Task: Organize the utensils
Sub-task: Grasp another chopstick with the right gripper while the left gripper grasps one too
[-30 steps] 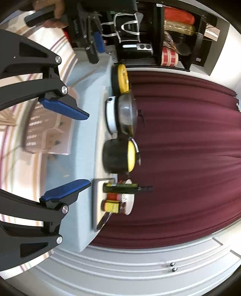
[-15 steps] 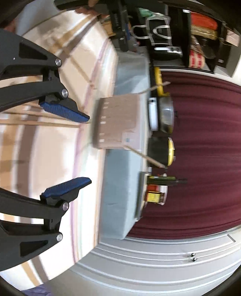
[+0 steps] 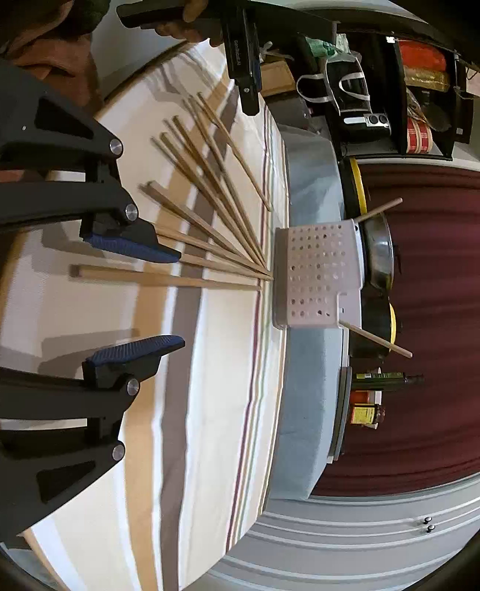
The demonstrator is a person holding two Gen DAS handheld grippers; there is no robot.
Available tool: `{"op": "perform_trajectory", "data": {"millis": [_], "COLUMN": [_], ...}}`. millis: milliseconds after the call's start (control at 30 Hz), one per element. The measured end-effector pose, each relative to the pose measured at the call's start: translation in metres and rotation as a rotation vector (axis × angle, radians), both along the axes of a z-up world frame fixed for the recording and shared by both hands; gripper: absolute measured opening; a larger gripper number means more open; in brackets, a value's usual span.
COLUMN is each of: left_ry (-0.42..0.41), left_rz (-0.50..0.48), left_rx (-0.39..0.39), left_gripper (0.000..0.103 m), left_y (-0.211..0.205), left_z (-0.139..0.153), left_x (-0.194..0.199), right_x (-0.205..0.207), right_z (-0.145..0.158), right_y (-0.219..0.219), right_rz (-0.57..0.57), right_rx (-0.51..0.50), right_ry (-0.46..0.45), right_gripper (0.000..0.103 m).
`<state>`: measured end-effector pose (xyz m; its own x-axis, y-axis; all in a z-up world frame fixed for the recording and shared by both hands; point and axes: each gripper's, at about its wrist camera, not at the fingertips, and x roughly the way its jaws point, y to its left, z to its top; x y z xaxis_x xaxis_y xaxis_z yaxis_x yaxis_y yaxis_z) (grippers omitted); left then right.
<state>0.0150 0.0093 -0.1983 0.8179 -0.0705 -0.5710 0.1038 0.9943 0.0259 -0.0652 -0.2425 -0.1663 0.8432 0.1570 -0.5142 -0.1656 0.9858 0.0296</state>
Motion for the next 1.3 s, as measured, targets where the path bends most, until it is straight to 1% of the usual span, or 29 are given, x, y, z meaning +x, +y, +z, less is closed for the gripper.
{"op": "perform_trajectory", "data": {"millis": [67, 167, 233, 267, 467, 533, 567, 600, 700, 733, 800, 933, 1000, 1100, 1167, 1300], "left_ry": [-0.004, 0.0, 0.003, 0.004, 0.003, 0.004, 0.007, 0.011, 0.031, 0.035, 0.037, 0.02, 0.014, 0.008, 0.007, 0.006], "left_rz": [-0.003, -0.011, -0.014, -0.017, -0.039, -0.044, -0.046, -0.047, -0.05, -0.049, -0.051, -0.059, -0.059, -0.064, -0.068, -0.069], "left_rx": [0.007, 0.017, 0.018, 0.018, 0.034, 0.039, 0.035, 0.031, 0.008, 0.005, -0.002, -0.013, -0.014, -0.019, -0.015, -0.004], "left_gripper": [0.081, 0.081, 0.081, 0.081, 0.081, 0.078, 0.073, 0.064, 0.05, 0.047, 0.039, 0.029, 0.021, 0.014, 0.013, 0.012], "left_y": [-0.001, -0.003, -0.004, -0.005, -0.01, -0.011, -0.011, -0.01, -0.007, -0.006, -0.005, -0.005, -0.006, -0.005, -0.006, -0.008], "left_z": [-0.004, -0.009, -0.012, -0.014, -0.019, -0.022, -0.025, -0.027, -0.033, -0.034, -0.037, -0.039, -0.04, -0.04, -0.041, -0.04], "left_x": [-0.004, -0.007, -0.009, -0.01, -0.013, -0.013, -0.013, -0.013, -0.011, -0.01, -0.01, -0.011, -0.011, -0.012, -0.013, -0.013], "right_x": [-0.002, -0.004, -0.004, -0.003, 0.003, 0.005, 0.006, 0.007, 0.009, 0.009, 0.008, 0.008, 0.009, 0.009, 0.009, 0.01], "right_z": [-0.006, -0.011, -0.011, -0.01, -0.012, -0.012, -0.012, -0.012, -0.011, -0.011, -0.011, -0.01, -0.01, -0.009, -0.01, -0.009], "right_y": [0.001, 0.001, -0.001, -0.001, -0.006, -0.006, -0.006, -0.007, -0.007, -0.006, -0.006, -0.007, -0.007, -0.007, -0.008, -0.007], "right_rz": [0.008, 0.018, 0.009, 0.002, -0.043, -0.05, -0.054, -0.056, -0.056, -0.054, -0.054, -0.054, -0.054, -0.054, -0.055, -0.055], "right_rx": [-0.007, 0.008, 0.015, 0.015, 0.01, 0.008, 0.004, 0.006, 0.01, 0.009, 0.006, 0.008, 0.01, 0.011, 0.013, 0.013], "right_ry": [0.012, 0.029, 0.03, 0.03, 0.027, 0.026, 0.025, 0.026, 0.027, 0.027, 0.026, 0.026, 0.025, 0.025, 0.025, 0.025], "right_gripper": [0.037, 0.025, 0.019, 0.014, 0.011, 0.011, 0.011, 0.011, 0.01, 0.01, 0.01, 0.01, 0.01, 0.01, 0.01, 0.01]}}
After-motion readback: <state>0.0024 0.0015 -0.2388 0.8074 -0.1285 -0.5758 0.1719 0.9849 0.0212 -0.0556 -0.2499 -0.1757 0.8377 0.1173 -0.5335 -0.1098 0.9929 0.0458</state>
